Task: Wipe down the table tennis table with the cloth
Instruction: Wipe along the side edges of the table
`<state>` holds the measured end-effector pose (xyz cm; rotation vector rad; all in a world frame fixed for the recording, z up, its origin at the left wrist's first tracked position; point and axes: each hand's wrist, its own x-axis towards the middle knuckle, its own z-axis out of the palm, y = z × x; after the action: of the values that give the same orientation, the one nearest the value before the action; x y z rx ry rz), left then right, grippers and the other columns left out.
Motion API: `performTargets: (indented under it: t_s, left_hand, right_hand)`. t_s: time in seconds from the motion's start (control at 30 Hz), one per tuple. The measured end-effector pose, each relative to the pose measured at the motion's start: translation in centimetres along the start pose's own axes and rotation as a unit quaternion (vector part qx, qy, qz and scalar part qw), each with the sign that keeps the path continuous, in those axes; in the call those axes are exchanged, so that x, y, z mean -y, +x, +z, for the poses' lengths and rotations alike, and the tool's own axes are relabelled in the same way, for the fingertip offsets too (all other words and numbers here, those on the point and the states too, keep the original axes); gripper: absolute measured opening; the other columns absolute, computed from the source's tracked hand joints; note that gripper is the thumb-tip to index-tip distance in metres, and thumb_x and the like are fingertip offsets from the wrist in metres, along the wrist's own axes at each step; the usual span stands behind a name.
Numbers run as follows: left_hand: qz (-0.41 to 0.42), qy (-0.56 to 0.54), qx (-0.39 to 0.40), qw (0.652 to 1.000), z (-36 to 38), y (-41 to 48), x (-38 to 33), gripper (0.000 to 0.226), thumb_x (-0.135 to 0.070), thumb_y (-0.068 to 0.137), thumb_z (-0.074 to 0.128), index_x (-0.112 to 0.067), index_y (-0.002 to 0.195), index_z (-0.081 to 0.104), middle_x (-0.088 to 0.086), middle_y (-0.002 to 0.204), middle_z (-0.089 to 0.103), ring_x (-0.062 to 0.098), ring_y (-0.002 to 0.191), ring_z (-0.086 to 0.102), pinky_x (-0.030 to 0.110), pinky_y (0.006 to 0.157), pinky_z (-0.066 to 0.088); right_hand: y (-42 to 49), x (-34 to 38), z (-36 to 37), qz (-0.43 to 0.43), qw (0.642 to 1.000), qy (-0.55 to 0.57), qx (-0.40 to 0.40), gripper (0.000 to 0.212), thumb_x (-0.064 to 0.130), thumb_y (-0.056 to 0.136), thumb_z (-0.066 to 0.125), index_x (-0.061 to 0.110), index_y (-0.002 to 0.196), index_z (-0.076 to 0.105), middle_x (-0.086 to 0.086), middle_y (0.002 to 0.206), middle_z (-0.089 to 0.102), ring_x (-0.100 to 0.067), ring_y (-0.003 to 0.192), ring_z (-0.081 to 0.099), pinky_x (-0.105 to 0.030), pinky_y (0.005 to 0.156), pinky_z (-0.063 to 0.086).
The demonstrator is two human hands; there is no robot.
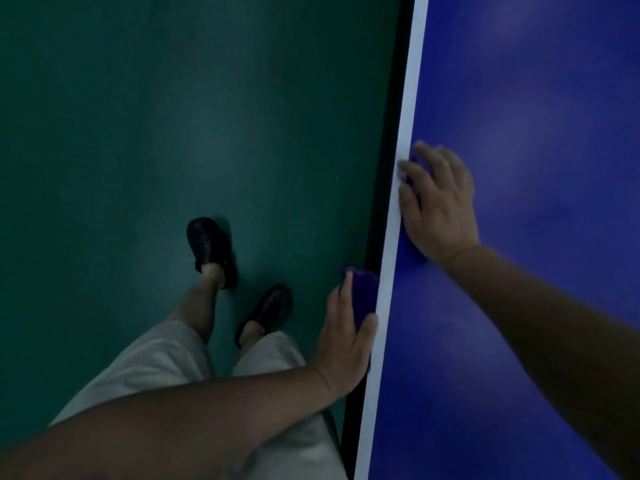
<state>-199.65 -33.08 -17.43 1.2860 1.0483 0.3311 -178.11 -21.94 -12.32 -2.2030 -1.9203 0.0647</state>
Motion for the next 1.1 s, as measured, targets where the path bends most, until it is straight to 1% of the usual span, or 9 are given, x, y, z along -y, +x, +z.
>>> performTargets:
  t_s: [0.2,0.3,0.43,0.6,0.67,0.73,0.83,0.93,1.1]
  left_hand:
    - [-0.007,-0.018,-0.011,1.0,-1.2,9.3,-4.0,0.063,-0.059,0.098,0.035,-0.056,0.15,0.001,-0.021,0.144,0.024,0.006,0.12,0.043,0.038,0.105,0.043]
    - [0.001,-0.021,-0.05,0.999,-2.1,16.5,-7.0,0.062,-0.056,0.097,0.036,-0.052,0.151,0.006,-0.016,0.143,0.026,-0.002,0.116,0.038,0.03,0.104,0.036]
    - [0.021,-0.022,-0.079,0.996,-2.8,21.2,-9.2,0.062,-0.056,0.097,0.034,-0.047,0.154,0.009,-0.012,0.146,0.028,-0.012,0.112,0.034,0.019,0.1,0.029]
    - [-0.009,-0.025,-0.051,0.998,-2.0,13.8,-7.5,0.06,-0.062,0.1,0.031,-0.055,0.154,0.005,-0.024,0.134,0.03,-0.006,0.108,0.048,0.025,0.085,0.048]
    - [-0.026,-0.036,-0.023,0.999,-2.0,10.6,-6.6,0.065,-0.068,0.097,0.029,-0.048,0.156,0.009,-0.017,0.141,0.031,0.001,0.115,0.05,0.033,0.091,0.053]
    - [-0.036,-0.046,-0.014,0.998,-1.9,10.0,-6.5,0.065,-0.07,0.095,0.028,-0.05,0.154,0.01,-0.012,0.147,0.029,0.0,0.123,0.046,0.027,0.099,0.048]
    - [-0.043,-0.053,-0.008,0.998,-2.8,14.4,-8.7,0.058,-0.068,0.096,0.029,-0.062,0.149,0.004,-0.019,0.152,0.022,-0.016,0.129,0.032,0.003,0.099,0.032]
    - [-0.031,-0.036,-0.042,0.998,-4.1,22.9,-11.9,0.064,-0.059,0.097,0.034,-0.046,0.155,0.009,-0.016,0.153,0.022,-0.03,0.122,0.023,-0.001,0.097,0.022]
    - [0.0,-0.021,-0.084,0.996,-5.9,34.1,-16.9,0.069,-0.058,0.096,0.029,-0.032,0.158,0.013,0.003,0.157,0.027,-0.002,0.128,0.034,0.018,0.104,0.028]
  right_hand:
    - [10.9,-4.4,0.6,0.012,0.992,-0.056,0.112,0.063,0.044,0.105,0.024,0.007,0.155,0.035,-0.011,0.165,0.024,-0.033,0.153,0.017,-0.048,0.125,0.015]
    - [13.5,-5.1,1.3,0.01,0.991,-0.044,0.126,0.066,0.046,0.105,0.019,0.008,0.16,0.021,-0.007,0.168,0.015,-0.027,0.155,0.01,-0.045,0.126,0.008]
    - [13.5,-5.6,2.0,-0.003,0.997,-0.003,0.074,0.056,0.032,0.107,0.032,0.008,0.158,0.028,-0.008,0.166,0.023,-0.029,0.154,0.017,-0.048,0.125,0.013]
    - [13.5,-5.9,2.1,-0.006,0.998,0.009,0.064,0.054,0.025,0.105,0.037,0.008,0.156,0.032,-0.008,0.164,0.027,-0.029,0.153,0.02,-0.048,0.125,0.014]
    - [13.5,-6.0,2.2,-0.009,0.998,0.014,0.062,0.054,0.025,0.104,0.037,0.007,0.156,0.033,-0.009,0.164,0.029,-0.03,0.153,0.021,-0.049,0.125,0.016]
    - [13.5,-6.0,2.2,-0.01,0.998,0.016,0.058,0.055,0.025,0.104,0.037,0.006,0.155,0.035,-0.01,0.163,0.031,-0.031,0.152,0.023,-0.051,0.124,0.018]
    - [13.6,-6.0,2.1,-0.008,0.998,0.012,0.063,0.055,0.025,0.103,0.037,0.007,0.155,0.034,-0.009,0.163,0.03,-0.031,0.152,0.023,-0.051,0.124,0.018]
    - [13.7,-6.0,2.1,-0.002,0.997,0.006,0.073,0.056,0.026,0.102,0.038,0.009,0.156,0.032,-0.007,0.164,0.027,-0.028,0.153,0.021,-0.05,0.125,0.017]
    - [13.7,-6.1,2.3,-0.005,0.998,0.009,0.062,0.055,0.024,0.101,0.043,0.006,0.153,0.038,-0.01,0.162,0.033,-0.03,0.152,0.024,-0.052,0.123,0.02]
